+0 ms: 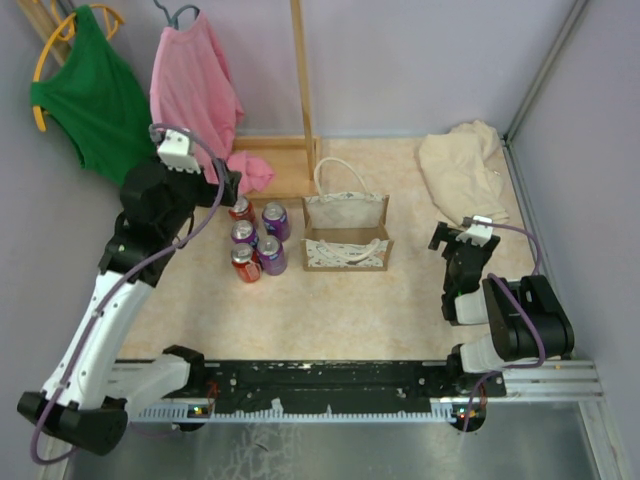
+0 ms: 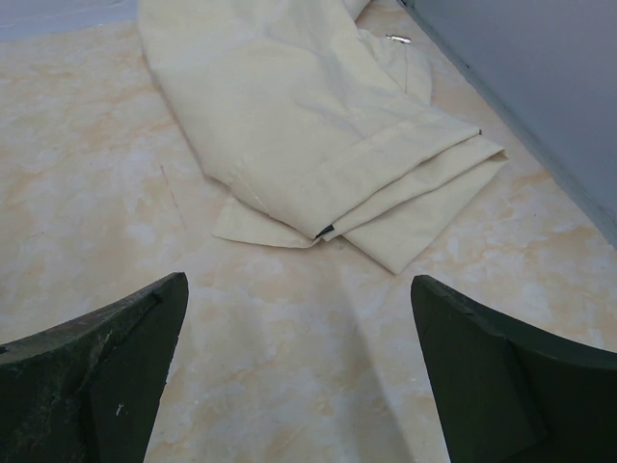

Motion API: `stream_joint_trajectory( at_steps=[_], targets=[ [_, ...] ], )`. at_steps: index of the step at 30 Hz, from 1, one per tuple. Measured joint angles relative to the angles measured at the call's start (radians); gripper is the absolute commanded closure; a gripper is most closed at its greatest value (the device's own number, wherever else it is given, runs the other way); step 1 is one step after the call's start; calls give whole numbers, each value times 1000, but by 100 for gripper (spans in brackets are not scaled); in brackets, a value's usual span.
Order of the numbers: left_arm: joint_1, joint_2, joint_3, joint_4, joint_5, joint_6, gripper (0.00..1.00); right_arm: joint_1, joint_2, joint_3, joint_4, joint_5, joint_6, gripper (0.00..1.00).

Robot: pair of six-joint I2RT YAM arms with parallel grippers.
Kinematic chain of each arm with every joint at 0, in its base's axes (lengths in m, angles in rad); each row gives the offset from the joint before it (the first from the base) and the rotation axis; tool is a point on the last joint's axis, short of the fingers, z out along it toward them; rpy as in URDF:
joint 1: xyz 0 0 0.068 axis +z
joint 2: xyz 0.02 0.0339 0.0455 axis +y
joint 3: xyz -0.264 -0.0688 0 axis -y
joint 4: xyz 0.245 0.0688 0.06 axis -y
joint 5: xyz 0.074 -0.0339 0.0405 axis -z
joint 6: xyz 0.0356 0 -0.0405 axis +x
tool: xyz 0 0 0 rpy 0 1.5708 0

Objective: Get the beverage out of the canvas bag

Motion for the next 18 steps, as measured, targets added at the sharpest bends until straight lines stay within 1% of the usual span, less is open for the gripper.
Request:
stream_joint_trajectory(
  at_steps=[5,9,13,18],
  targets=[
    [0,-141,-32,87,26,26,0,0,0,0,0,0,0,1],
    [0,-233,-46,159,-18,49,0,0,0,0,0,0,0,1],
    [0,-289,-58,203,-154,68,0,0,0,0,0,0,0,1],
    [0,-331,-86,219,-403,90,0,0,0,0,0,0,0,1]
  ],
)
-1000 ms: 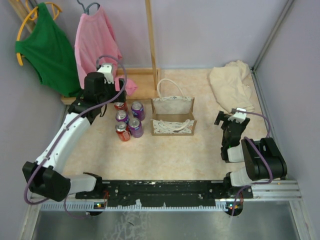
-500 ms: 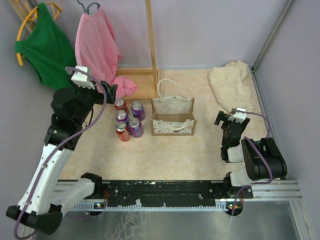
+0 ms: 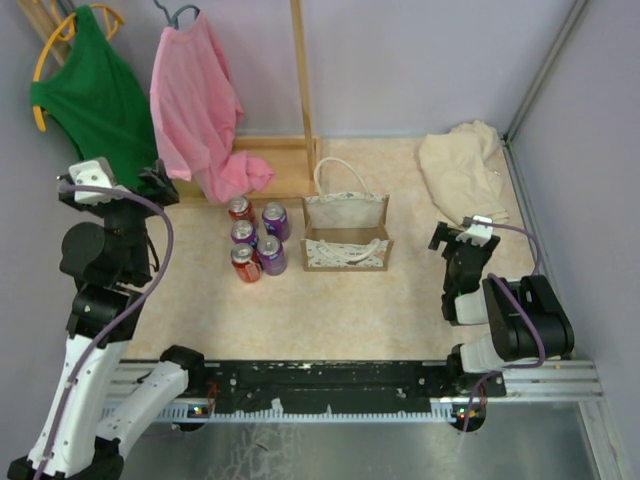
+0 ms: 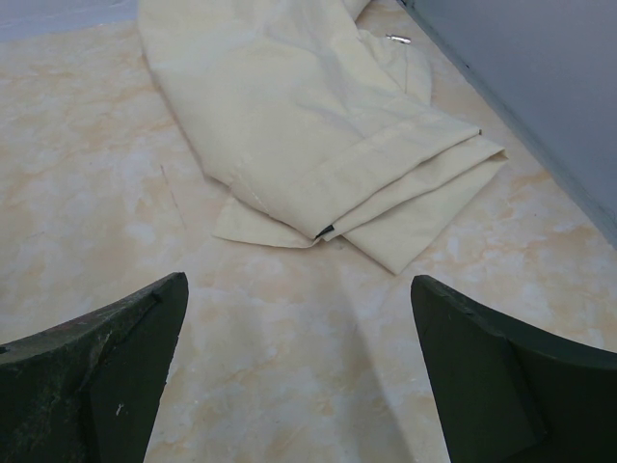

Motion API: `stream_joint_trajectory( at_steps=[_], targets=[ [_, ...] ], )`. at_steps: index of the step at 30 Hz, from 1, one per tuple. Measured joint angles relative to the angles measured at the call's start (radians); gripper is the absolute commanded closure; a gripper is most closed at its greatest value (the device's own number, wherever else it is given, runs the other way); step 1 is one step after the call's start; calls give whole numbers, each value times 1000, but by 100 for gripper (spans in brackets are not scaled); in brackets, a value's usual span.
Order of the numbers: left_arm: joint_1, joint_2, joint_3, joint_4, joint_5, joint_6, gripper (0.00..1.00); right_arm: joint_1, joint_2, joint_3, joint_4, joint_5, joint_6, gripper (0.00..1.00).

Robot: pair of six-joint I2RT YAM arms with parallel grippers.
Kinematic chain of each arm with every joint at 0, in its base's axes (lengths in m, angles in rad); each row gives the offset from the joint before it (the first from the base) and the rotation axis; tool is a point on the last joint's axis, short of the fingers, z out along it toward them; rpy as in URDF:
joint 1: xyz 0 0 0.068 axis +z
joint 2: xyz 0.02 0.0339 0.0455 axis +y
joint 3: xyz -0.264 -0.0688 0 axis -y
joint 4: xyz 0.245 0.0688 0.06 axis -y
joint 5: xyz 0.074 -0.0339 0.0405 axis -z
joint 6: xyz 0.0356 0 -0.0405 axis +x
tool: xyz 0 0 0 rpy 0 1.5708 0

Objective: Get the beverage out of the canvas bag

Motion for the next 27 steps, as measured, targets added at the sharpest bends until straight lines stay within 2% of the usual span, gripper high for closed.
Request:
stream_joint_trajectory(
  at_steps=[6,10,16,27],
  targets=[
    [0,-113,-55,28,-207,57,0,0,0,0,0,0,0,1],
    [0,-177,-55,60,-287,85,0,0,0,0,0,0,0,1],
    [0,-206,-68,78,-330,103,0,0,0,0,0,0,0,1],
    [0,-192,-76,64,-314,120,0,0,0,0,0,0,0,1]
  ],
)
